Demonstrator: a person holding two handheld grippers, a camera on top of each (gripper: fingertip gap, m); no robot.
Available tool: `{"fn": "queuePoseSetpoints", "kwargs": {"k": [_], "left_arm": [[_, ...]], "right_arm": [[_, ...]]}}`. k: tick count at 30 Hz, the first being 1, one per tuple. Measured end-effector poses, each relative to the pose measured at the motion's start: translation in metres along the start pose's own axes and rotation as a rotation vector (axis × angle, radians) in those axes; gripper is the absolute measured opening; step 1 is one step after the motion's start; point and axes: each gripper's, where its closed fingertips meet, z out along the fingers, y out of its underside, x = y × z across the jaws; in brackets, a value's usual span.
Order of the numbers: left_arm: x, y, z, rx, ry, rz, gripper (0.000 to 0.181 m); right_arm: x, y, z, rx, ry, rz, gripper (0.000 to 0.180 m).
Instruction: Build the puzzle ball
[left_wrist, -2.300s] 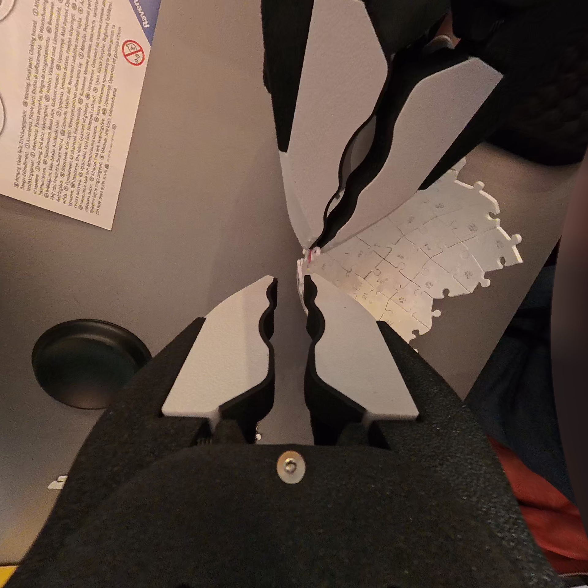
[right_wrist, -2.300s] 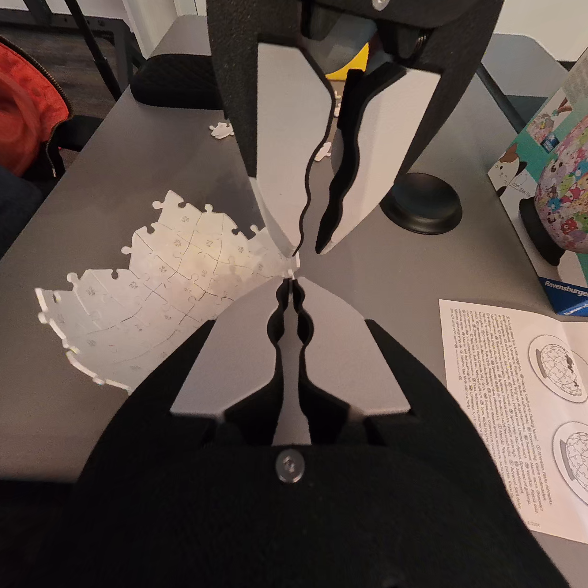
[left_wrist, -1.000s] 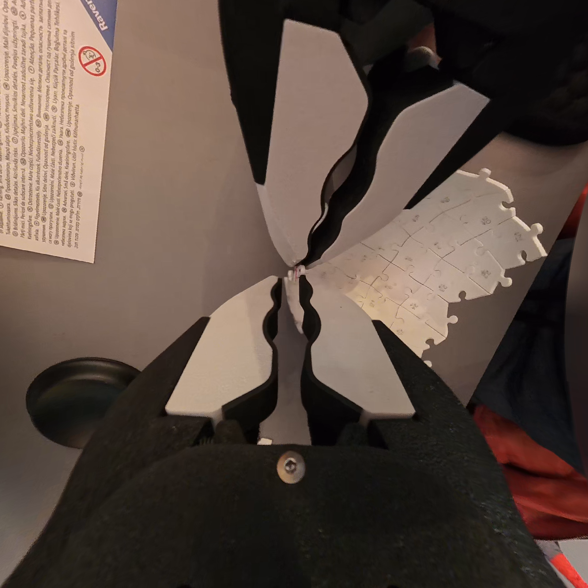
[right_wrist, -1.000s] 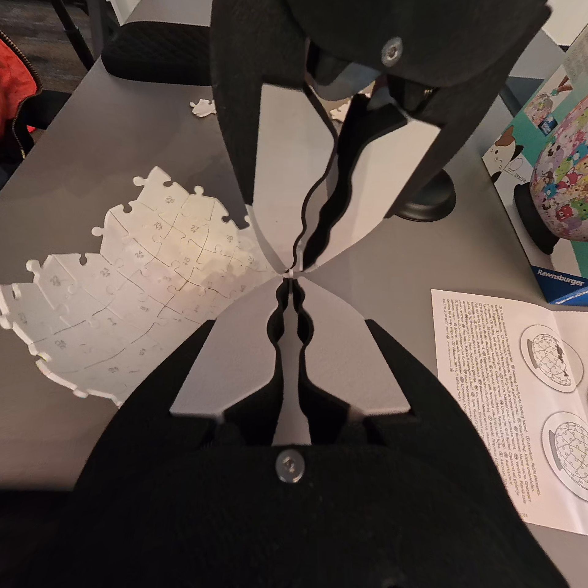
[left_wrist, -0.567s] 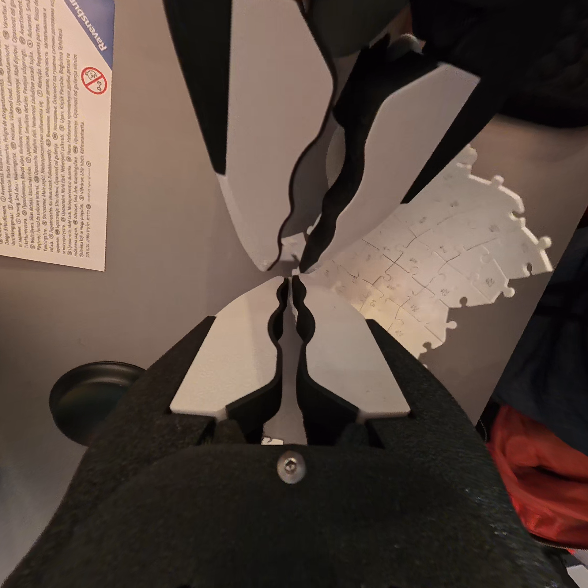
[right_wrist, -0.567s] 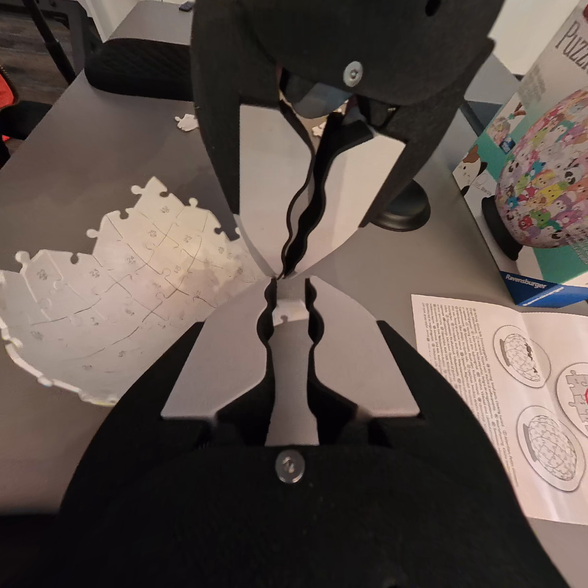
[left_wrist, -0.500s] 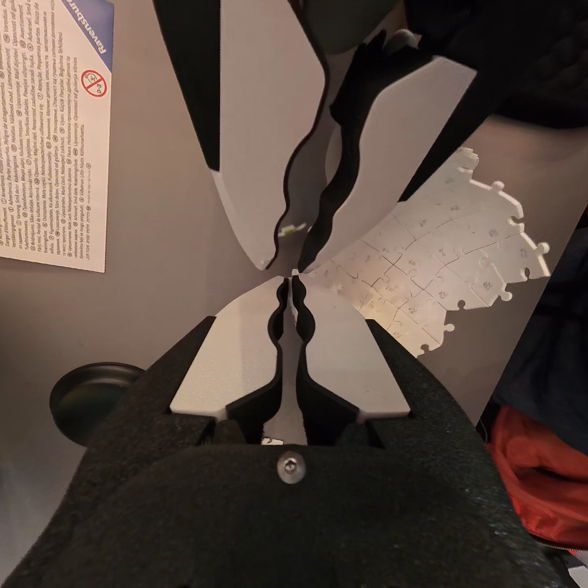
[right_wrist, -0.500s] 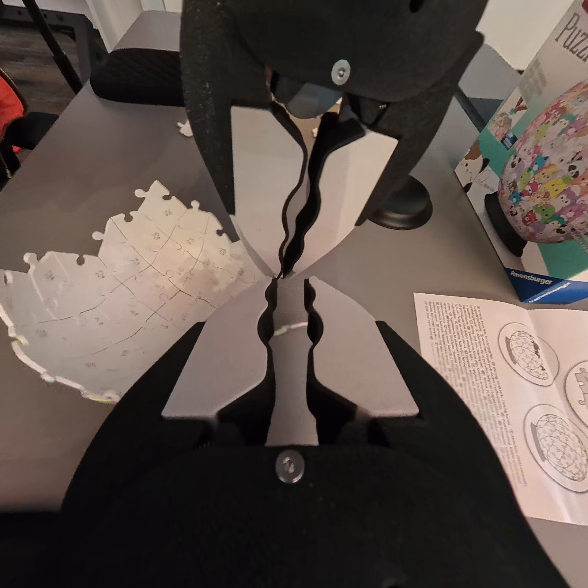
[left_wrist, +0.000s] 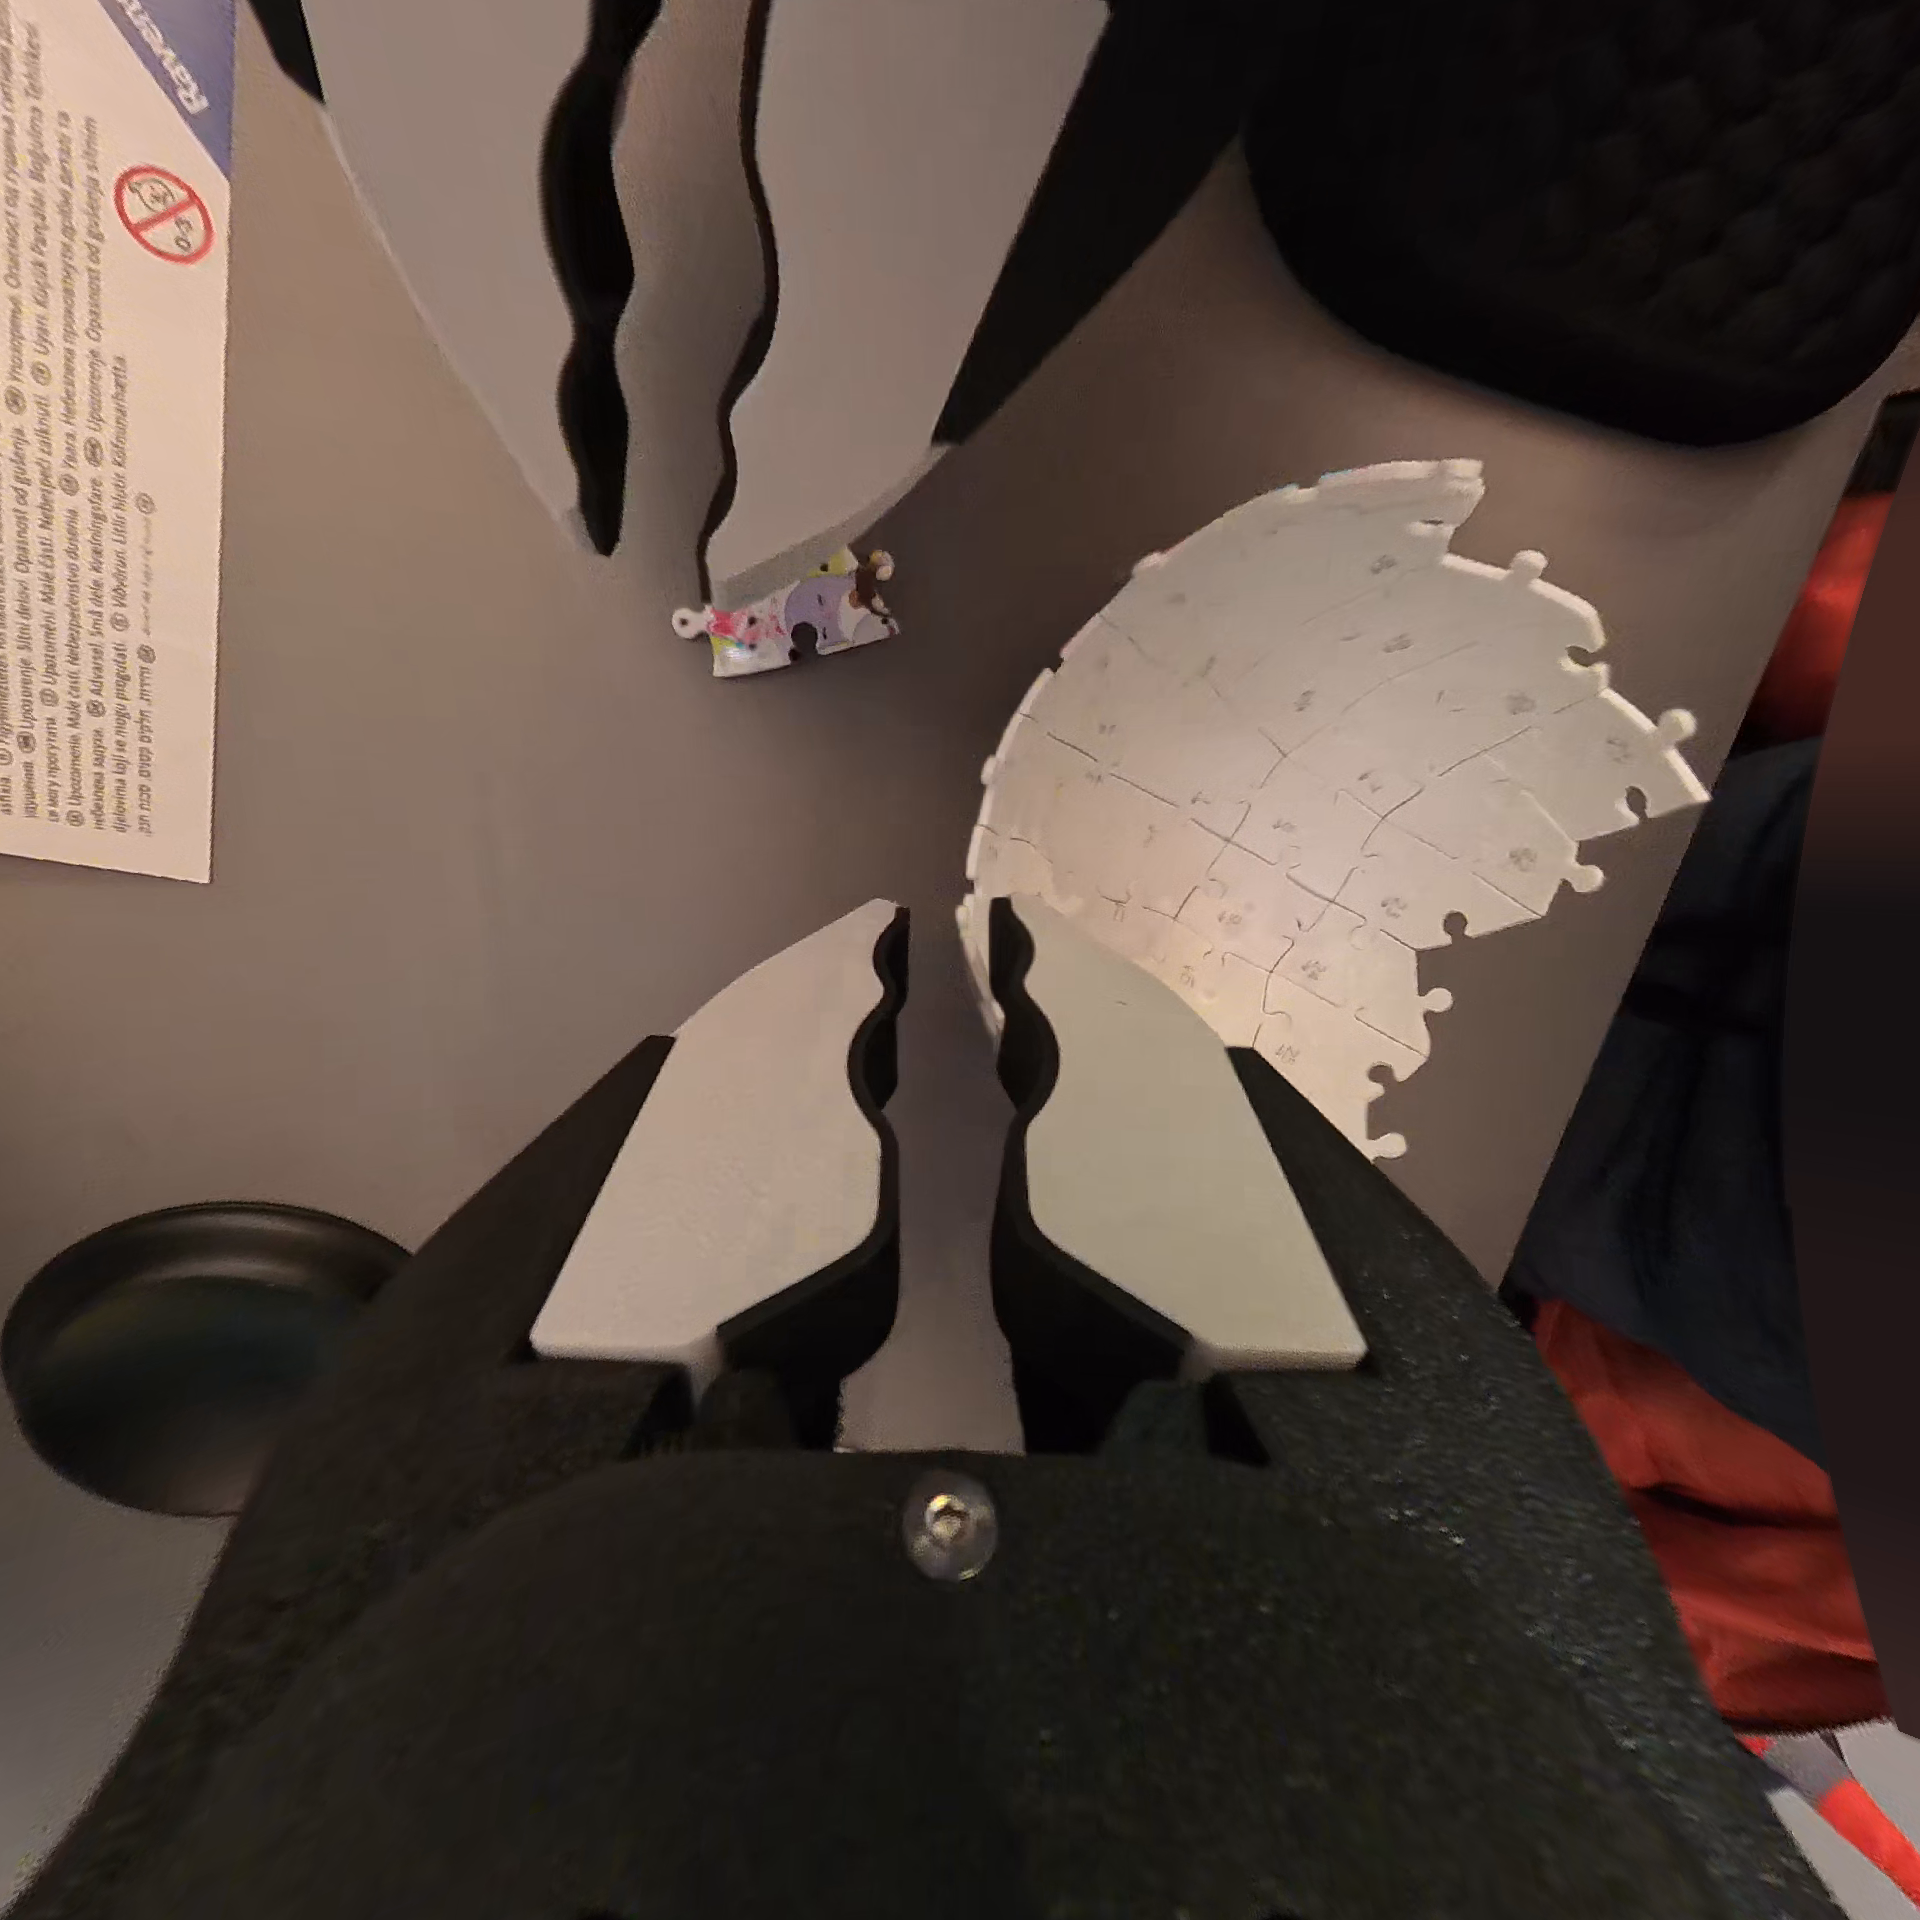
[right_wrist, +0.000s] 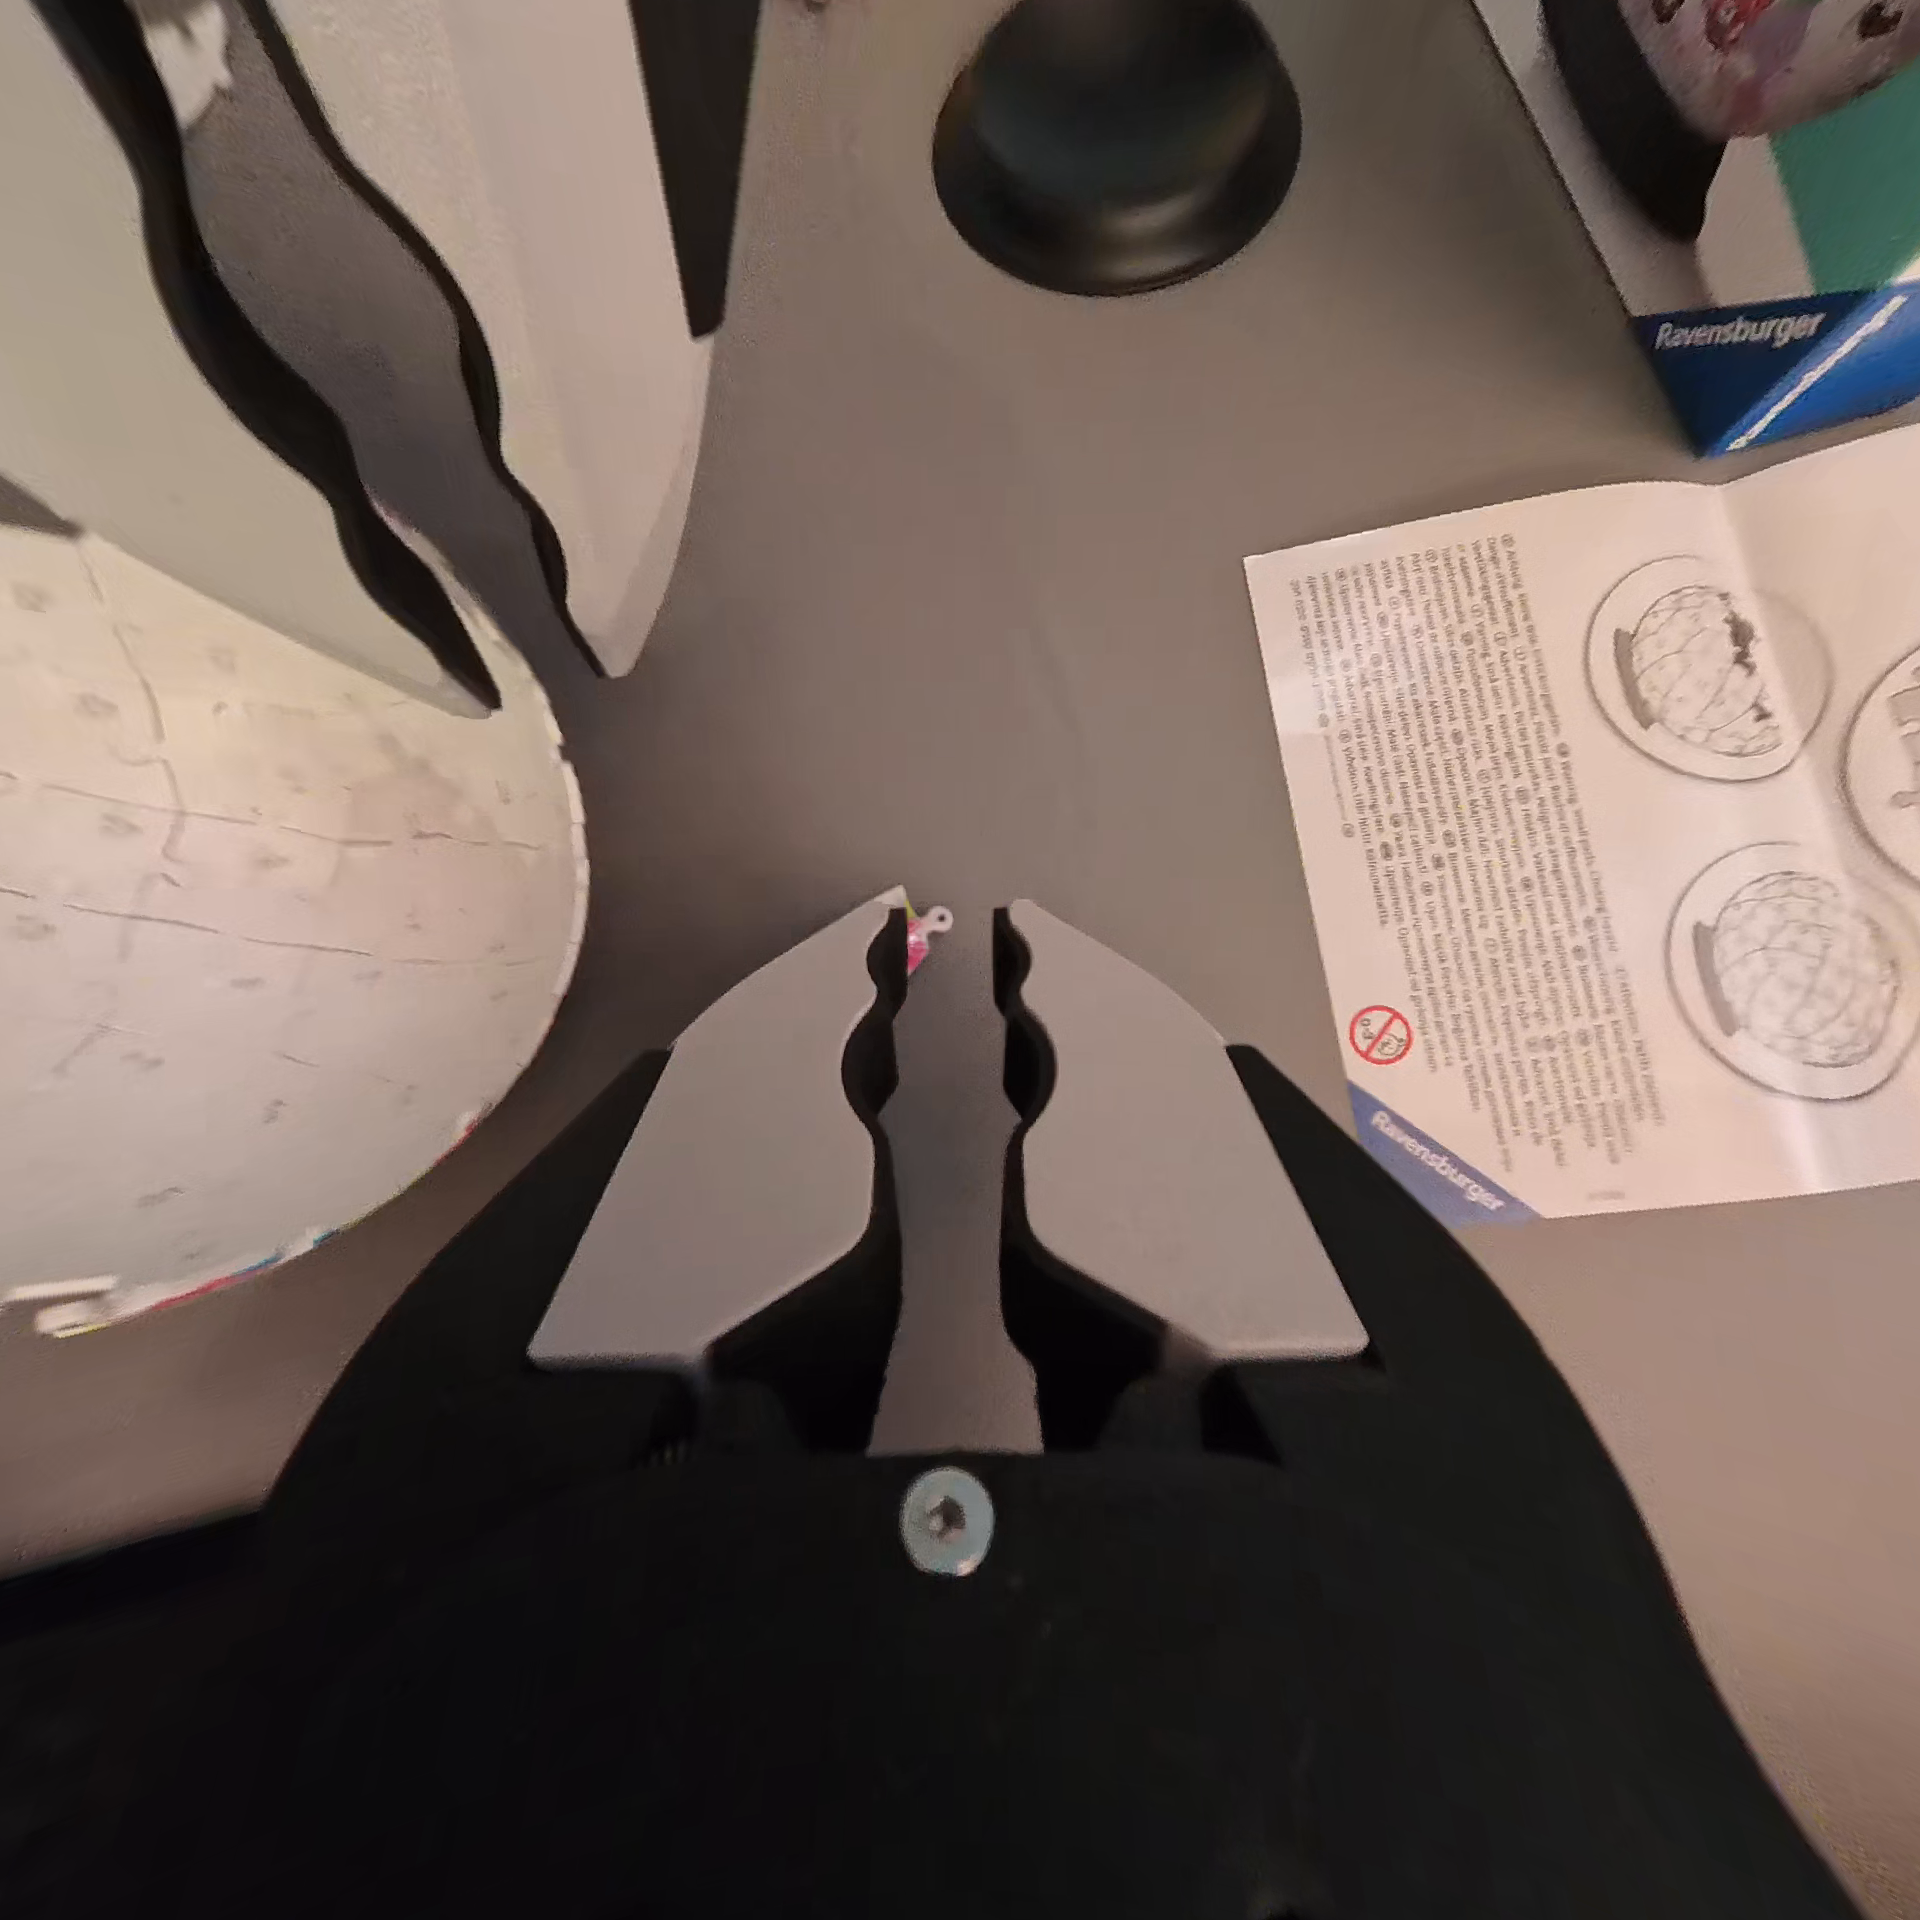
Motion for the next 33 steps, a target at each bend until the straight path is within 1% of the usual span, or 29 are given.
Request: {"fn": "queuePoseSetpoints", "kwargs": {"k": [3,4,6,10,13,16,18,20,23,27,33], "left_arm": [[0.002,-0.003,-0.005,0.024,-0.004,-0.009,0.024],[0.003,-0.005,-0.007,0.04,-0.002,-0.015,0.026],[0.006,-0.011,-0.015,0.093,0.01,-0.031,0.035],[0.009,-0.015,-0.032,0.175,0.017,-0.05,0.037],[0.01,-0.017,-0.048,0.252,-0.013,-0.053,0.04],[0.012,-0.017,-0.068,0.351,-0.045,-0.063,0.041],[0.012,-0.012,-0.079,0.398,-0.063,-0.073,0.041],[0.01,-0.003,-0.085,0.423,-0.072,-0.097,0.041],[0.007,0.011,-0.089,0.434,-0.079,-0.134,0.041],[0.003,0.024,-0.09,0.425,-0.089,-0.165,0.04],[-0.001,0.03,-0.089,0.418,-0.101,-0.186,0.039]], "right_arm": [[-0.001,-0.008,-0.004,0.065,-0.032,0.057,0.016],[0.0,-0.011,-0.005,0.085,-0.038,0.073,0.016],[0.0,-0.011,-0.008,0.096,-0.054,0.104,0.016],[0.001,-0.008,-0.012,0.094,-0.057,0.13,0.016],[-0.002,0.003,-0.011,0.022,-0.068,0.192,0.023],[0.0,0.018,-0.006,-0.092,0.003,0.206,0.03],[-0.007,0.02,0.0,-0.129,-0.003,0.234,0.036],[-0.012,0.02,0.004,-0.146,-0.007,0.26,0.038],[-0.014,0.021,0.008,-0.167,0.011,0.263,0.041],[-0.017,0.022,0.013,-0.209,0.057,0.214,0.042],[-0.014,0.024,0.016,-0.265,0.139,0.144,0.042]]}}
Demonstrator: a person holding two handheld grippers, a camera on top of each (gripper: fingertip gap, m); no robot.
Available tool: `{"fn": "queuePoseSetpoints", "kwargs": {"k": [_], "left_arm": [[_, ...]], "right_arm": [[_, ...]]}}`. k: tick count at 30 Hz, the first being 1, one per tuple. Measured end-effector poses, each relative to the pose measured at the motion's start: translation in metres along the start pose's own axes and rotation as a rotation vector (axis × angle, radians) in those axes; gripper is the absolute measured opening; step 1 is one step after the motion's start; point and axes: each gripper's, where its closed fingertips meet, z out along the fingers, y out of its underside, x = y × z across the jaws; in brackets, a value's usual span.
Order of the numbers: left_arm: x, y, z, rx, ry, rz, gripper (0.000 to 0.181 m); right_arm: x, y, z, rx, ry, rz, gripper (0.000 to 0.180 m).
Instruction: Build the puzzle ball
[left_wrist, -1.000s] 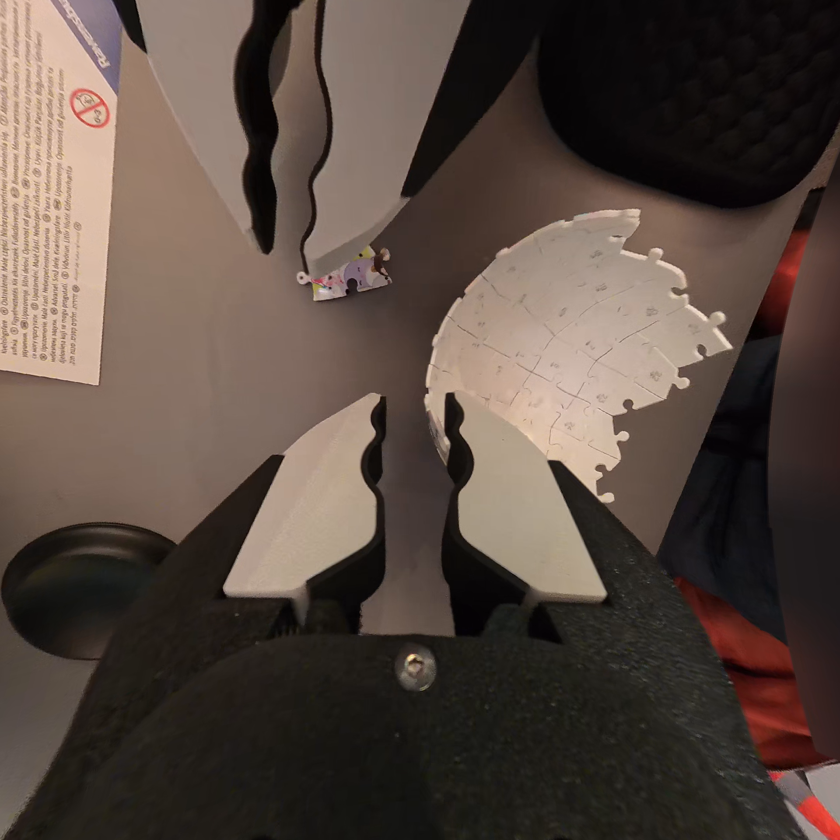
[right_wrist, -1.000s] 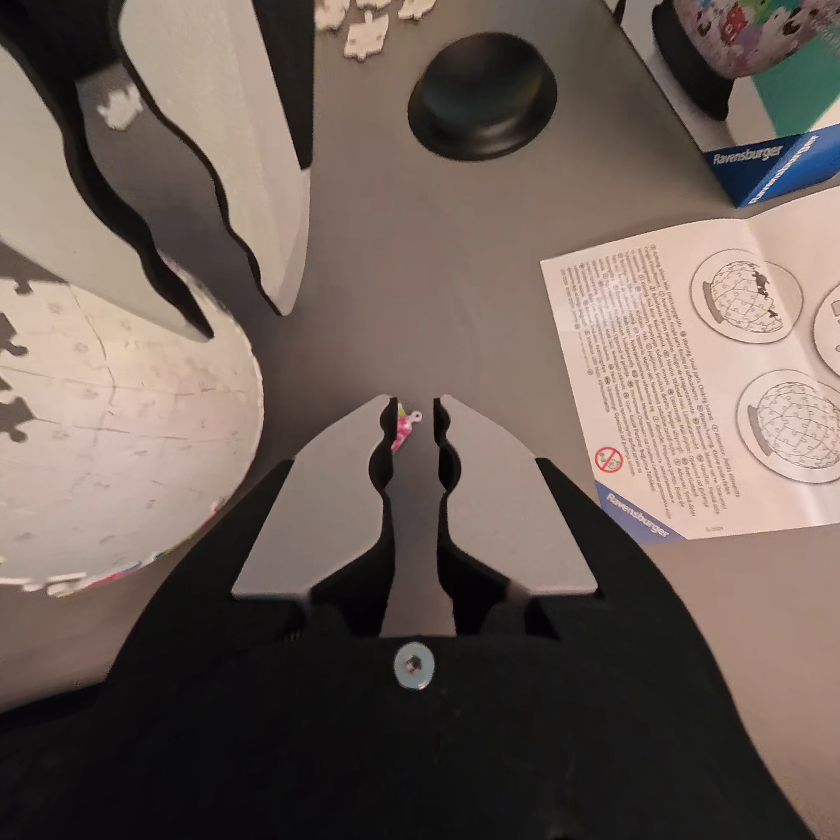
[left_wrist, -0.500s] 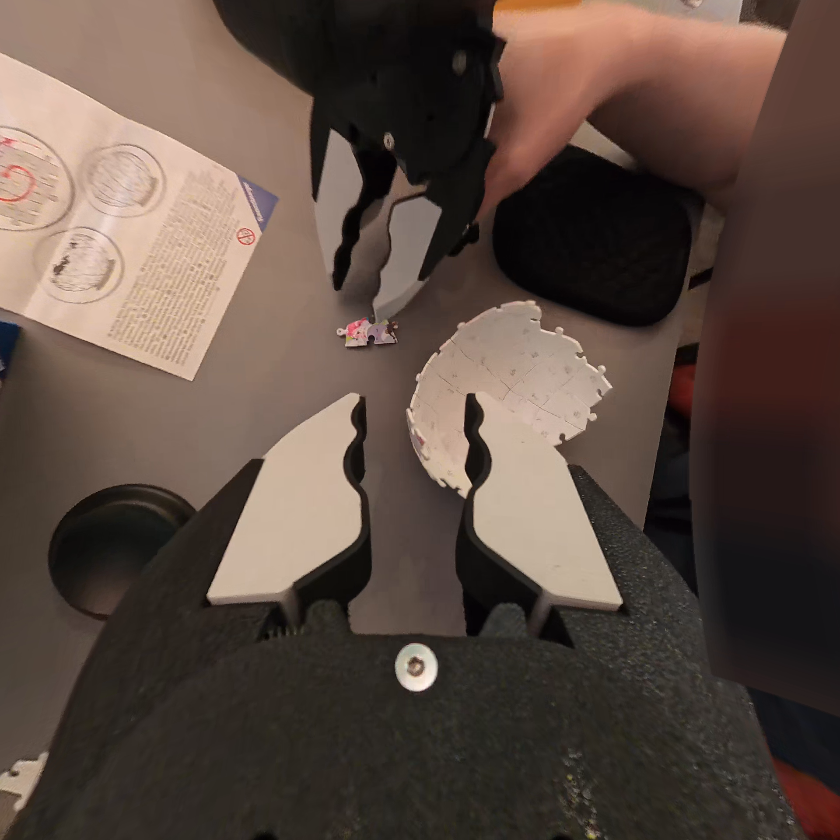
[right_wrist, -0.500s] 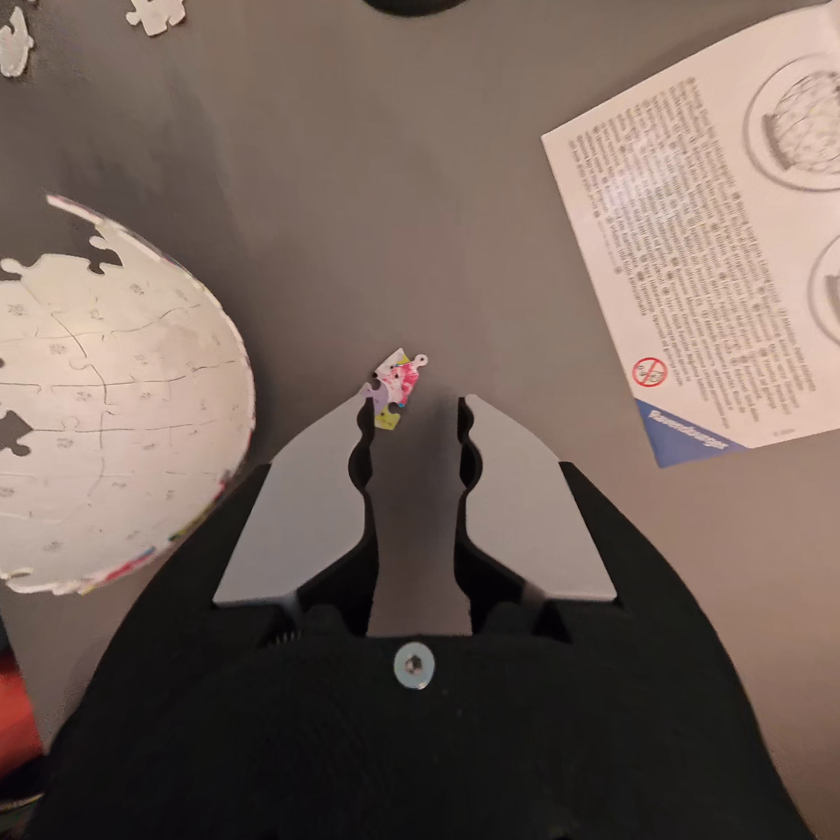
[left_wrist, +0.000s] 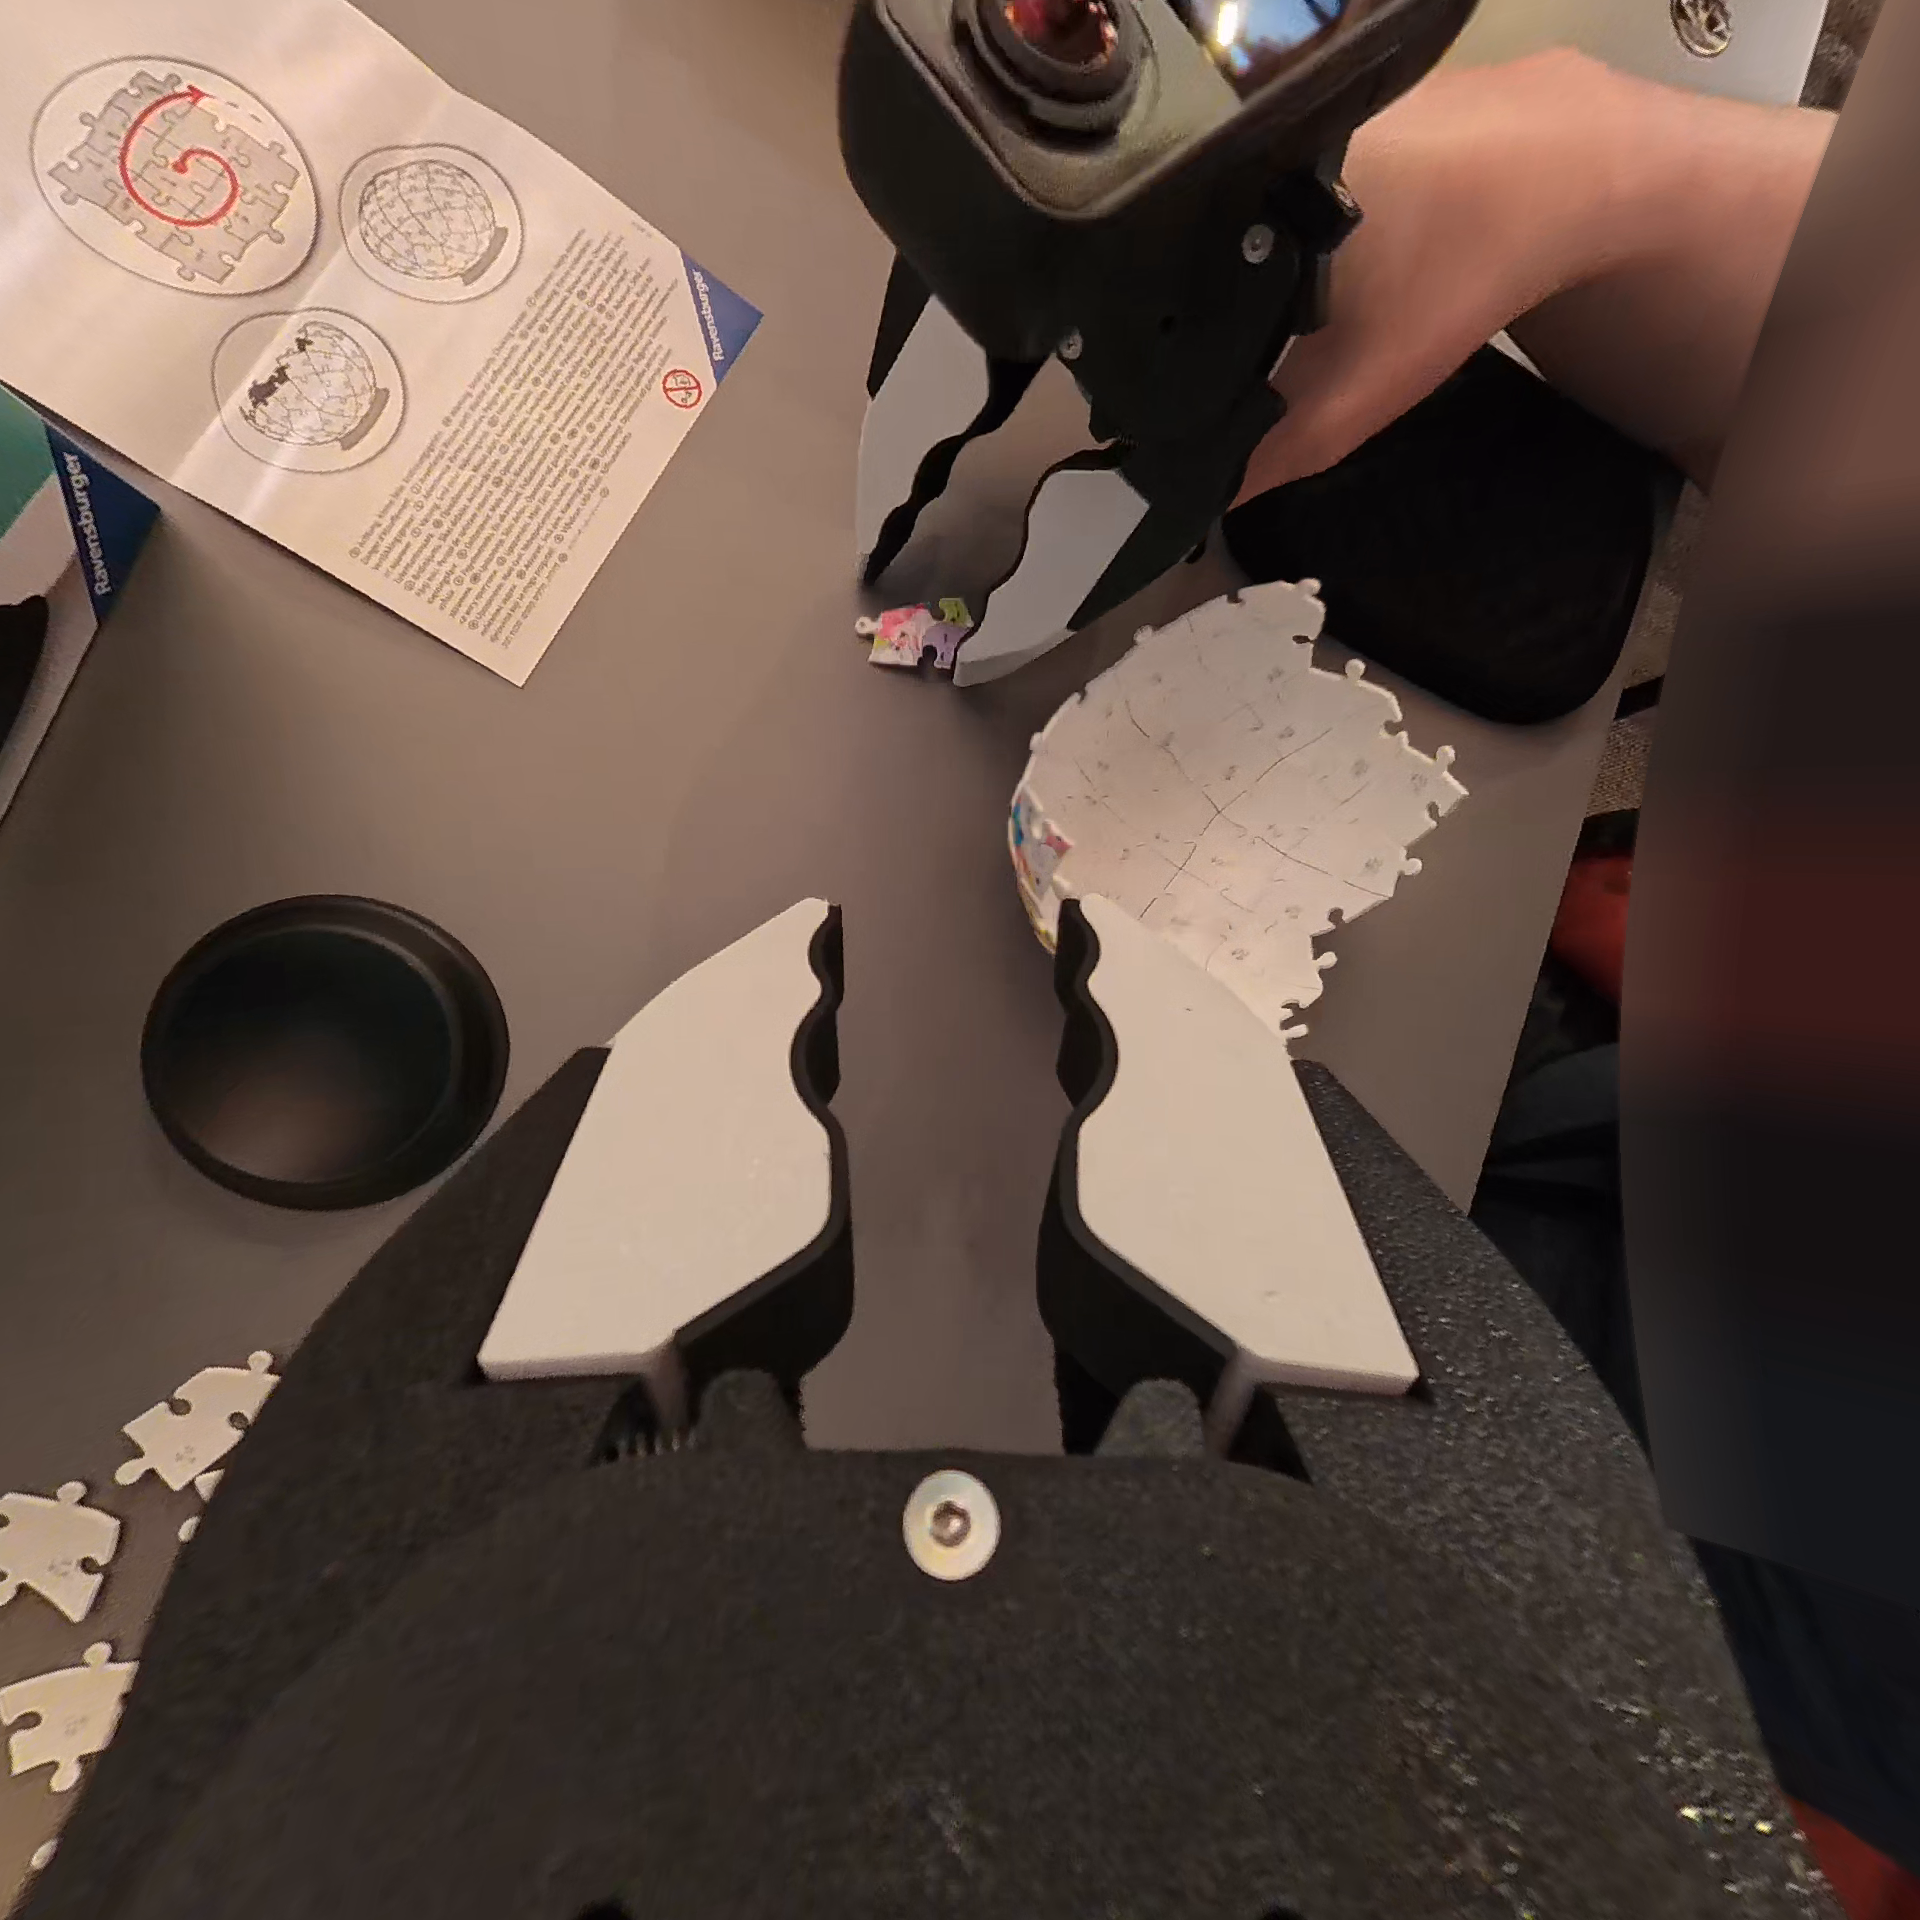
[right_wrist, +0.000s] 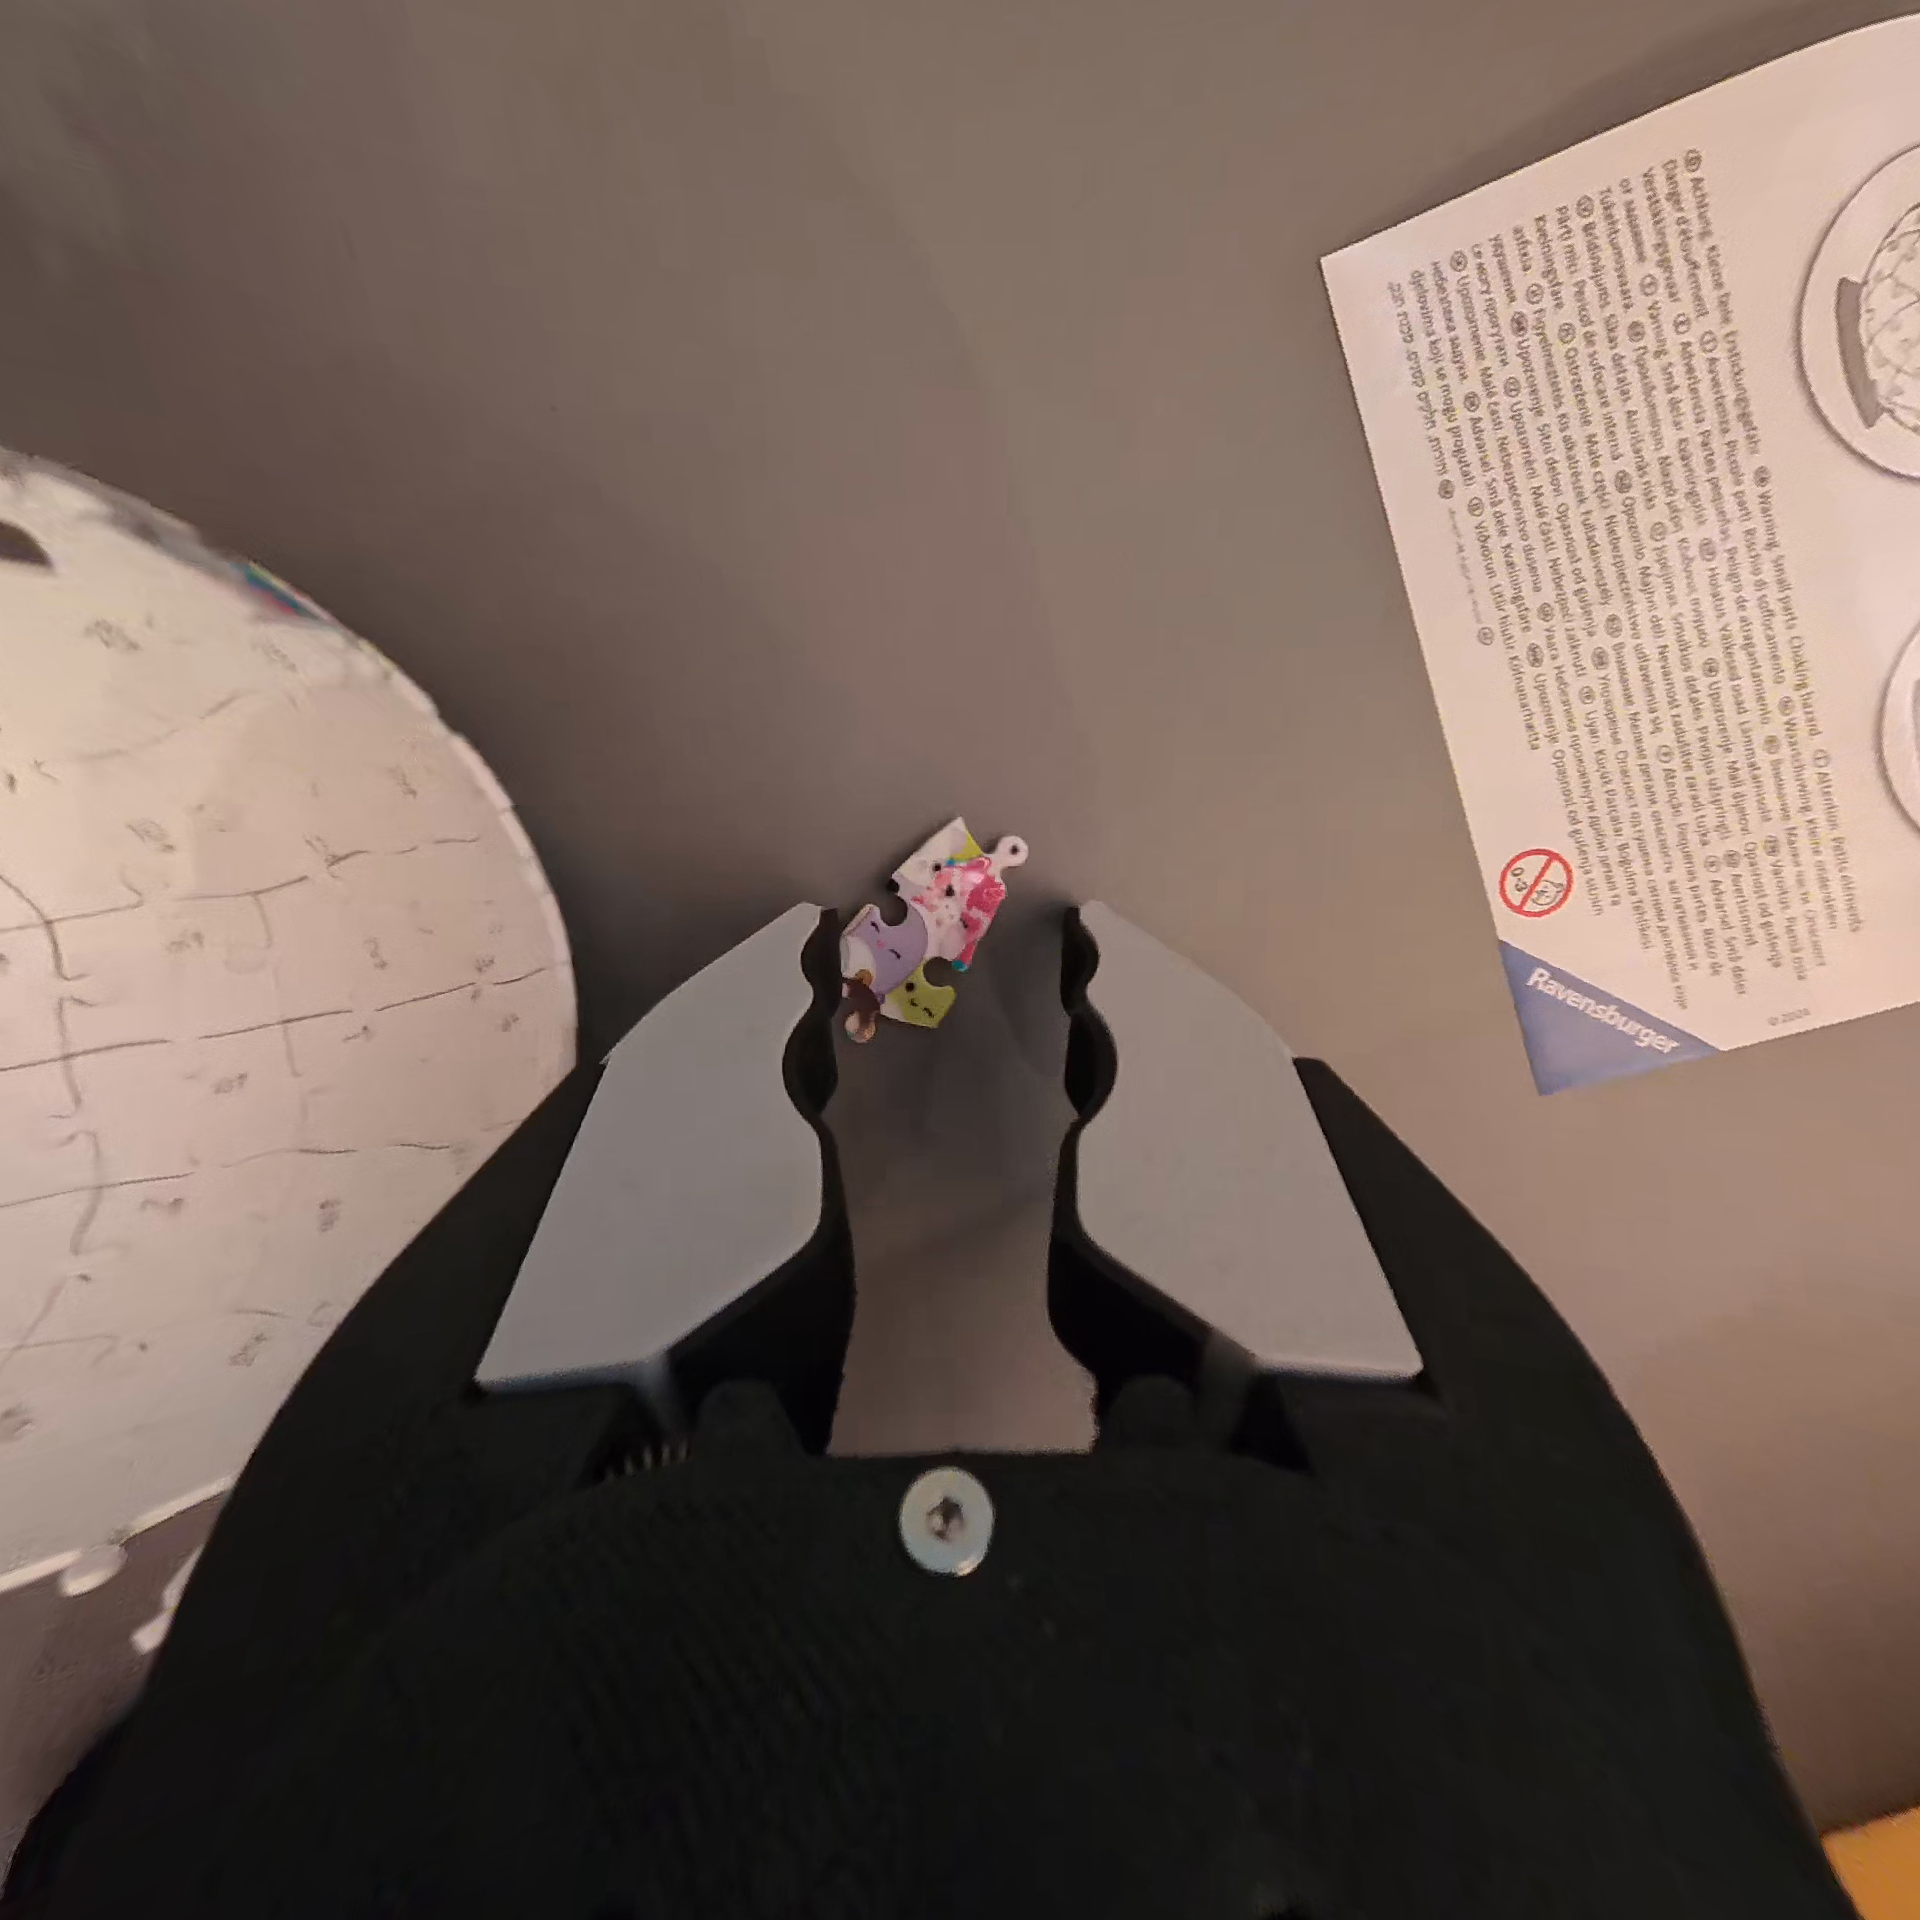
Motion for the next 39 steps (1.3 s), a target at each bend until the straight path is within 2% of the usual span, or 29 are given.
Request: {"fn": "queuePoseSetpoints", "kwargs": {"k": [3,5,11,16,19,22,25,28,33,37,39], "left_arm": [[0.0,0.0,0.001,-0.007,-0.002,-0.003,0.038],[0.001,0.0,0.003,-0.01,0.003,-0.004,0.038],[0.007,-0.003,0.007,0.007,0.01,0.012,0.036],[0.003,-0.004,0.01,0.034,-0.013,0.048,0.036],[-0.005,-0.007,0.01,0.051,-0.04,0.091,0.036],[-0.004,-0.024,0.007,0.131,-0.019,0.147,0.036],[0.016,-0.045,0.002,0.245,0.072,0.269,0.039],[0.042,-0.062,-0.005,0.36,0.134,0.446,0.039],[0.075,-0.079,-0.01,0.494,0.213,0.582,0.039],[0.089,-0.078,-0.003,0.483,0.254,0.63,0.034],[0.093,-0.083,-0.004,0.518,0.24,0.656,0.021]], "right_arm": [[0.001,0.002,0.0,-0.028,0.049,-0.04,0.04],[-0.003,0.002,0.0,-0.038,0.044,-0.06,0.029],[-0.001,0.004,-0.002,-0.035,0.041,-0.088,0.021],[0.001,-0.01,-0.011,0.094,-0.049,-0.03,0.021],[0.006,-0.025,-0.026,0.234,-0.111,0.025,0.021],[-0.005,-0.048,-0.056,0.436,-0.274,0.058,0.021],[-0.034,-0.068,-0.103,0.645,-0.563,0.065,0.021],[-0.056,-0.074,-0.139,0.761,-0.811,0.059,0.021],[-0.082,-0.073,-0.175,0.831,-1.11,0.037,0.021],[-0.089,-0.071,-0.187,0.84,-1.226,0.039,0.021],[-0.089,-0.07,-0.188,0.843,-1.255,0.048,0.021]]}}
